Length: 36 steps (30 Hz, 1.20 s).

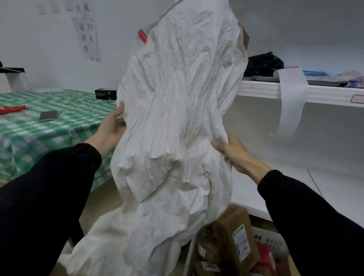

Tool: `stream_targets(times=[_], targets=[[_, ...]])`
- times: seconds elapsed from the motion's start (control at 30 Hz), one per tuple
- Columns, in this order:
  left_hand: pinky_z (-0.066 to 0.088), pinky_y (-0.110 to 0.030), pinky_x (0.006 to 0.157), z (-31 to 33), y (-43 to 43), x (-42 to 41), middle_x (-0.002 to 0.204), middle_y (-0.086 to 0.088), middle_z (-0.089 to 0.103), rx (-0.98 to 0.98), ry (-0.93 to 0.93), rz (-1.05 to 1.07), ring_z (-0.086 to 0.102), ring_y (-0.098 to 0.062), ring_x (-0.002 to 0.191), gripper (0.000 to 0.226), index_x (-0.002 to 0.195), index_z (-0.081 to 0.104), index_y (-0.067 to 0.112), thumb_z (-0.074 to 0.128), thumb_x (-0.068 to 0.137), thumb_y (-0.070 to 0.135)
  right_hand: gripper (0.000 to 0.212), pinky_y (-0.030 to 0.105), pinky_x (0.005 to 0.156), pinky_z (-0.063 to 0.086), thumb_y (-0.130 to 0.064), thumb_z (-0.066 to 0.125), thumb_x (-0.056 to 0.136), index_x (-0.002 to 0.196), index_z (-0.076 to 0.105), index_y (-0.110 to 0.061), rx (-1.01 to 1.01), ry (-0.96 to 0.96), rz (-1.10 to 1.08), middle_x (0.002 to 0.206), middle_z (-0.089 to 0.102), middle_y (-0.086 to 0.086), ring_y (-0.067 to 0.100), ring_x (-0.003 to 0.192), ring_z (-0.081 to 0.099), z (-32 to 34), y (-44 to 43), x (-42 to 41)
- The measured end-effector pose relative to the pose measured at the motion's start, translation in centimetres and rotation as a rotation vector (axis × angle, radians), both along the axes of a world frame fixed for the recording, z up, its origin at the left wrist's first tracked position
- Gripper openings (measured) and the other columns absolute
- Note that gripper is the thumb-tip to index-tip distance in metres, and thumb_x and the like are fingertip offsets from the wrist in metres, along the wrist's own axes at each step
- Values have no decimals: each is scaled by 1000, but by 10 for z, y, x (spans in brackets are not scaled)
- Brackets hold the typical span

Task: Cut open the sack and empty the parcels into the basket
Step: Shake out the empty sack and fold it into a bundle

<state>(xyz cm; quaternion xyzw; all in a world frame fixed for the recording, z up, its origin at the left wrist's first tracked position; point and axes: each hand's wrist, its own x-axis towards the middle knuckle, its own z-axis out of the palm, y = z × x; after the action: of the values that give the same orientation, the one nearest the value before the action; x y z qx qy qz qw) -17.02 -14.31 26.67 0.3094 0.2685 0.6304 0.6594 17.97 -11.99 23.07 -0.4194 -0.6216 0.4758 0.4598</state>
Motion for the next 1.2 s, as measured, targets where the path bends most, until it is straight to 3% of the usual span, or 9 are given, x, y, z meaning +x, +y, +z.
stream_targets(times=[0.07, 0.17, 0.33, 0.57, 0.73, 0.93, 1.03, 1.13, 1.2], targets=[[43, -49, 107, -13, -18, -8, 131, -12, 64, -46, 186, -160, 57, -29, 126, 91, 145, 48, 18, 89, 67, 40, 28, 24, 69, 59, -10, 59, 96, 119, 63, 4, -54, 167, 9, 90, 75, 2, 12, 81, 73, 3, 3, -3], [58, -39, 88, -61, -39, -9, 113, -12, 73, -80, 483, -375, 70, -24, 106, 83, 111, 76, 12, 103, 33, 21, 25, 33, 81, 59, -12, 58, 97, 117, 63, 1, -156, 330, 70, 104, 74, 9, 21, 96, 71, 8, -2, -13], [44, -40, 106, -98, -41, 6, 126, -10, 68, -242, 707, -295, 62, -25, 118, 104, 121, 64, 9, 103, 27, 33, 19, 27, 68, 60, -15, 64, 94, 106, 67, -1, -202, 289, -29, 83, 76, 2, 15, 77, 73, -2, -5, -17], [45, -43, 100, -94, -75, -41, 127, -14, 66, -262, 465, -27, 64, -27, 115, 108, 128, 60, 3, 103, 31, 23, 16, 26, 59, 48, -12, 64, 88, 96, 63, 2, -222, -176, -277, 86, 66, 13, 24, 69, 62, -9, -2, 8], [44, -46, 98, -80, -112, -66, 112, -11, 72, -148, 228, 269, 72, -27, 98, 35, 124, 64, 8, 61, 89, 12, 18, 29, 59, 47, 2, 49, 86, 72, 56, -7, -486, -126, -64, 67, 55, 6, 20, 58, 55, -14, -3, -44], [55, -34, 66, -69, -134, -100, 78, -6, 75, -200, 239, 539, 71, -19, 68, 26, 119, 60, 9, 45, 98, 12, 31, 24, 58, 38, -16, 52, 91, 61, 46, -23, -351, -341, 62, 66, 50, -6, 17, 65, 50, -51, 8, -124], [53, -29, 59, -62, -131, -107, 90, -4, 75, -288, 356, 661, 68, -15, 66, 27, 119, 62, 8, 61, 93, 13, 5, 27, 72, 50, -10, 61, 75, 74, 58, -14, -519, 47, 85, 85, 63, 1, 22, 78, 61, -37, 21, -121], [53, -21, 57, -56, -118, -106, 90, 3, 75, -307, 419, 720, 68, -10, 69, 27, 112, 65, 10, 72, 87, 17, 52, 40, 86, 55, 2, 66, 77, 127, 52, 2, -602, 478, 228, 106, 65, 14, 28, 91, 65, -12, 18, -100], [57, -29, 78, -51, -100, -101, 110, 1, 73, -342, 395, 676, 70, -14, 92, 44, 122, 63, 8, 78, 83, 22, 104, 45, 94, 51, 2, 77, 69, 153, 19, -16, -424, 445, 317, 136, 53, 12, 27, 111, 60, -7, 7, -84]])
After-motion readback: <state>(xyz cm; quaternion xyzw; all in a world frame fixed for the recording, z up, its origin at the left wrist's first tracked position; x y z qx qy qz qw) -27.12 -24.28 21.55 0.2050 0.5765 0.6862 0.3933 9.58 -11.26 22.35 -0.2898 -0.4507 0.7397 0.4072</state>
